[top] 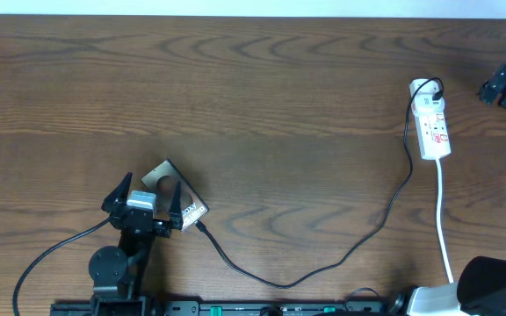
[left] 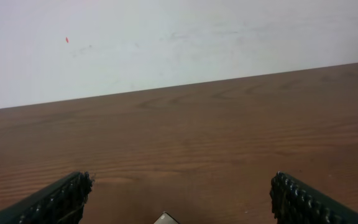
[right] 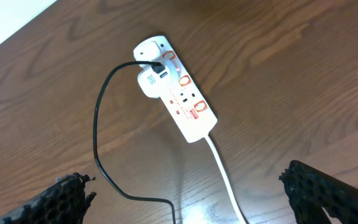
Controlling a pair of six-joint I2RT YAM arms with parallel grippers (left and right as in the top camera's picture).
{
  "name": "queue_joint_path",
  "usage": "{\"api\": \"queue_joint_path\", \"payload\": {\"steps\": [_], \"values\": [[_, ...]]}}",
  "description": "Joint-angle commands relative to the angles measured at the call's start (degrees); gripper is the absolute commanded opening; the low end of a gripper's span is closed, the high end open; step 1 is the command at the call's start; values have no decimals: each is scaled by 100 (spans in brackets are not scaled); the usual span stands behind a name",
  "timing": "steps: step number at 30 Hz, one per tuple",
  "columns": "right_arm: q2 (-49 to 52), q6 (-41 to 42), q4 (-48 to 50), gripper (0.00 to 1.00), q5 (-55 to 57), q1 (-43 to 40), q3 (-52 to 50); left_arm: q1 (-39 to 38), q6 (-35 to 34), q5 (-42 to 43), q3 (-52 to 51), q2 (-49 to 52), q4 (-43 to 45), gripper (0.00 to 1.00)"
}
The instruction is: Plug charger to phone and switch on socket
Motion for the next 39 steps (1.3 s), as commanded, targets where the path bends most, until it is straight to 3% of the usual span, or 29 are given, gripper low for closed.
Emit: {"api": "queue_joint_path", "payload": {"steps": [1,7,8,9,10,11,12,13,18,23,27,37,39], "values": [[-55,85,-2,99,-15,24,28,35,50,205,-44,-39,-275,94],[-57,85,2,99,361,24,28,35,50,205,-44,-39,-275,94],[-59,83,-4,70,553,24,28,35,50,205,-44,-39,-275,94],[-72,85,-2,34,715,24,28,35,50,205,-44,-39,-275,94],[-81,85,4,31,767,24,28,35,50,205,-44,-39,-275,94],[-90,83,7,45,767,24,28,35,50,205,-44,-39,-275,94],[-101,83,-26,94,765,24,28,35,50,205,-44,-39,-275,94],[-118,85,-72,99,763,24,28,35,50,205,-44,-39,-275,94],[-295,94,42,99,754,48,-11,35,50,205,-44,-39,-275,94],[-898,562,1128,99,713,291,-667,35,50,205,-44,-39,-275,94],[-1794,669,2566,99,717,772,-2031,35,50,205,-44,-39,-275,94],[-4415,490,7552,99,719,2175,-6463,35,50,205,-44,-39,-275,94],[-4881,490,8190,99,719,2297,-7189,35,50,205,-44,-39,-275,94]]}}
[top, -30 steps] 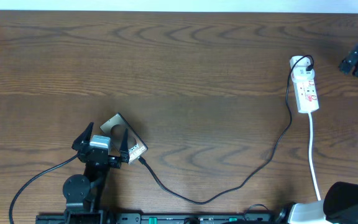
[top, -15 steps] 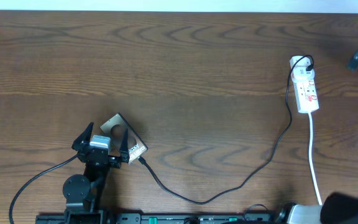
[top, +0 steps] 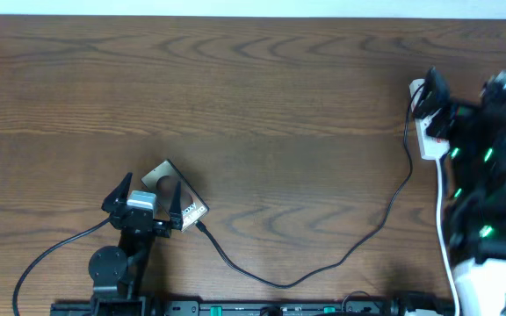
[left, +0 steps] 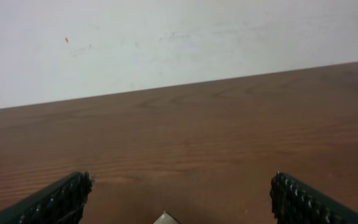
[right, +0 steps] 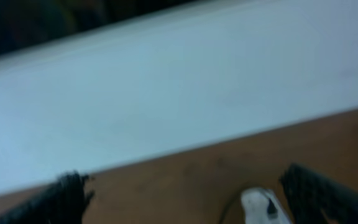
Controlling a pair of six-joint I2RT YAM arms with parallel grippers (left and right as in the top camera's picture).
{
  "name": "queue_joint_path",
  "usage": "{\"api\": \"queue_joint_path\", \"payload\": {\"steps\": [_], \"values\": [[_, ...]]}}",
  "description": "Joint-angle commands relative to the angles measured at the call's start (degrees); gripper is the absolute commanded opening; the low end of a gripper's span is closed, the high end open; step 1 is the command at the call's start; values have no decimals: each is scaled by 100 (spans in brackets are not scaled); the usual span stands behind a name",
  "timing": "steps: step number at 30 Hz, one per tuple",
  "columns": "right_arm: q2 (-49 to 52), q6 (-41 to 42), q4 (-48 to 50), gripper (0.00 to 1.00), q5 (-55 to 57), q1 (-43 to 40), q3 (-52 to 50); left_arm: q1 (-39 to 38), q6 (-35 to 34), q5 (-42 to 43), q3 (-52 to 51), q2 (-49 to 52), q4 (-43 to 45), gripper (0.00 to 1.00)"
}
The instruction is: Plug charger to phone and switch on socket
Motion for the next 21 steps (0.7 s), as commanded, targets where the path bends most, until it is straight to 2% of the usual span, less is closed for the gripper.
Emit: {"api": "queue_joint_path", "payload": {"steps": [1,5,13,19,21], "values": [[-844,-42,822,99,50,225,-1237,35,33,199,-61,-39,-258,94],[-1845,-293,1486,99,50,269,-2461,35,33,199,-61,-39,-258,94],[-3560,-1355,1495,99,52,352,-3738,35,33,199,-61,-39,-258,94],[-4647,-1694,1266,99,94,352,-4393,35,33,199,-61,-39,-258,94],[-4975,-1694,680,99,140,352,-4387,35,33,199,-61,-39,-258,93]]}}
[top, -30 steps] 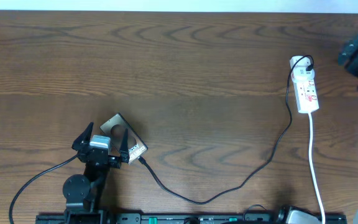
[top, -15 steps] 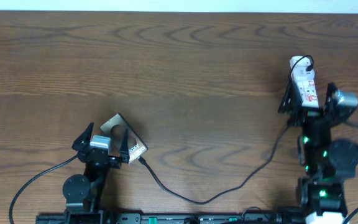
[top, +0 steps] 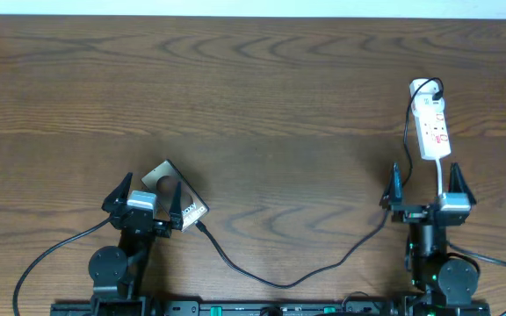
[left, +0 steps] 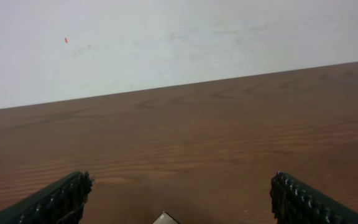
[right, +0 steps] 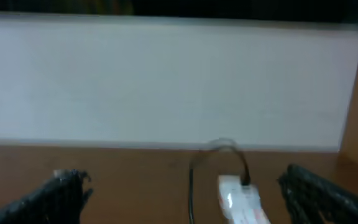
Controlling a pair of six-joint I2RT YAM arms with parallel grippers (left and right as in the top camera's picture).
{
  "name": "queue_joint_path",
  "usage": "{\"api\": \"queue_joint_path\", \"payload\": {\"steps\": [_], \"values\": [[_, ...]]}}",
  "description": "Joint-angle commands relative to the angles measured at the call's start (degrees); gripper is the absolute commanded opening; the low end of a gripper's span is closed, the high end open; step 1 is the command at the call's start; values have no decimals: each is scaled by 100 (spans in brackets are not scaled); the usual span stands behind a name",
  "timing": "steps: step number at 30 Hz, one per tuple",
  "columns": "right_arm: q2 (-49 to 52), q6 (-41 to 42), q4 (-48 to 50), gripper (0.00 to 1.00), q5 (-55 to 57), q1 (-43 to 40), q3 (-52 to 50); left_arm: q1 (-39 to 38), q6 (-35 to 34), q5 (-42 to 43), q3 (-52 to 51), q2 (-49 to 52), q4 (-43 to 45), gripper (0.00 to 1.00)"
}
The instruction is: Plug charger to phone and switch on socket
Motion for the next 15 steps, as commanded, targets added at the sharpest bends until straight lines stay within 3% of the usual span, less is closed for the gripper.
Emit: {"api": "queue_joint_path", "payload": {"steps": [1,9,15], "values": [[-551,-278,-649,99,170,37,-129,35,35,186,-61,-37,-258,94],[-520,-284,-1864,99,225,50,-129,35,35,186,-61,-37,-258,94],[-520,-494,-1834,99,221,52,-129,35,35,186,-61,-37,-258,94]]}}
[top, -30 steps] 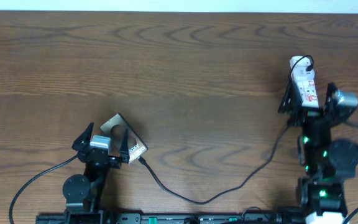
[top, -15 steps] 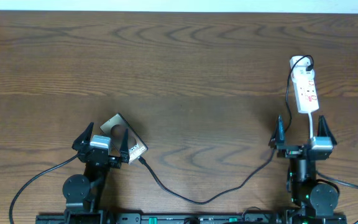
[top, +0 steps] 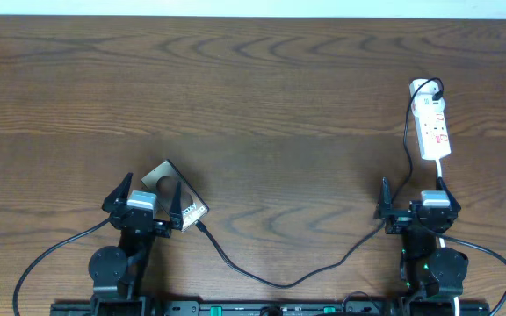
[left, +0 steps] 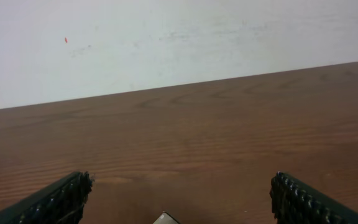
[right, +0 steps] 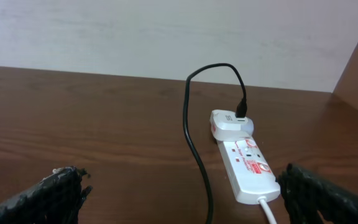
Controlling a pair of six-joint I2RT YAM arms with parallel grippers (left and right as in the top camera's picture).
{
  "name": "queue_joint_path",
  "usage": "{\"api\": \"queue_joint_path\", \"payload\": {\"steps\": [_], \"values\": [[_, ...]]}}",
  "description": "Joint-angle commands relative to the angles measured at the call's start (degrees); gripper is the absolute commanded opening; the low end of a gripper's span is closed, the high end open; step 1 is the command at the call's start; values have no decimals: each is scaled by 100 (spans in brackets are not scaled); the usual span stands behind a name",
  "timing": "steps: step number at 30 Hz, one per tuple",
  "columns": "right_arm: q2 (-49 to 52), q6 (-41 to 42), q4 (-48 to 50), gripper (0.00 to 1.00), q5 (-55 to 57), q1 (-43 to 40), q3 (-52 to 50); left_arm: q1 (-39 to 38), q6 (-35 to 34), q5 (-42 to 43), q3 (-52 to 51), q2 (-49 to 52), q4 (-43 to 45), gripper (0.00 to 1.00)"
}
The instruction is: Plug charger to phone and switch on socket
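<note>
The phone [top: 167, 183] lies face down at the table's front left, one corner [left: 165, 218] showing between my left gripper's fingers. My left gripper [top: 145, 198] stands open over its near end, holding nothing. A black cable [top: 279, 282] meets the phone's right edge, loops along the front and rises to a white charger [right: 227, 121] plugged into the far end of the white power strip [top: 434, 125]. My right gripper [top: 412, 205] is open near the front edge, short of the strip [right: 246, 167]. Whether the socket switch is on is too small to tell.
The strip's white lead [top: 444, 235] runs toward the front edge beside my right arm. A pale wall [left: 166, 37] borders the table's far side. Brown wooden tabletop [top: 262, 105] stretches between the phone and the strip.
My right gripper has shifted slightly left and toward the front edge. Its wrist view, blurred before, now shows the strip and charger sharply. The left gripper, phone and cable have not moved.
First my right gripper hung open high at the far right, looking down on the strip. Then the arm stood over the strip. Then it was low at the front right, and now it rests there open. The left gripper stayed open over the phone throughout.
</note>
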Motion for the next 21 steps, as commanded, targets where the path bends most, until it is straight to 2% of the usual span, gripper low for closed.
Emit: {"api": "queue_joint_path", "payload": {"steps": [1,21], "values": [[-42,-162,-37,99,66,57,-7,35,35,186,-61,-37,-258,94],[-35,-247,-24,99,48,55,-7,35,35,186,-61,-37,-258,94]]}}
